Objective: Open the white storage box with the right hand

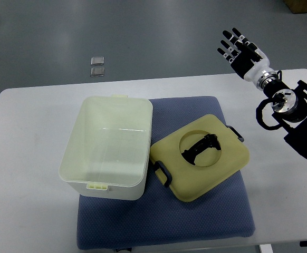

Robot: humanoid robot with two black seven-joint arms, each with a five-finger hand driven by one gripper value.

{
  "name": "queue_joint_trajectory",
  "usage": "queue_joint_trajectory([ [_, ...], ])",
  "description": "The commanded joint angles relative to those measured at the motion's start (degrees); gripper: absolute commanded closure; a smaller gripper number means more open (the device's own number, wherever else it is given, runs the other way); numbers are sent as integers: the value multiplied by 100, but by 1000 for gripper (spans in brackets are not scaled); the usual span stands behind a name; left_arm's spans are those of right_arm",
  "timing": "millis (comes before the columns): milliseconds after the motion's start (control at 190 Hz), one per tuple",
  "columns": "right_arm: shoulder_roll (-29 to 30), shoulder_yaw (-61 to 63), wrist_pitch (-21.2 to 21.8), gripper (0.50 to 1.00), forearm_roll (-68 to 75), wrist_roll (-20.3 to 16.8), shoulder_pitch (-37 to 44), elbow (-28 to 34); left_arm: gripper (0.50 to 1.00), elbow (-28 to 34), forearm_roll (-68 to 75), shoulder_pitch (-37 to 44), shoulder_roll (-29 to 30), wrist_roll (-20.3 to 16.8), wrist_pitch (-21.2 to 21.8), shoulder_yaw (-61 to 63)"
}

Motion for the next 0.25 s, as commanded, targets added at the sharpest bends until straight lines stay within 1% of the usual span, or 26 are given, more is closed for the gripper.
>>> queue_joint_trajectory([
  [0,116,83,27,550,6,66,-199,8,500,1,0,-1,0,-1,2,0],
  [127,336,118,36,550,14,66,-243,8,500,1,0,-1,0,-1,2,-9],
  [248,345,197,107,550,14,66,-278,8,500,1,0,-1,0,-1,2,-9],
])
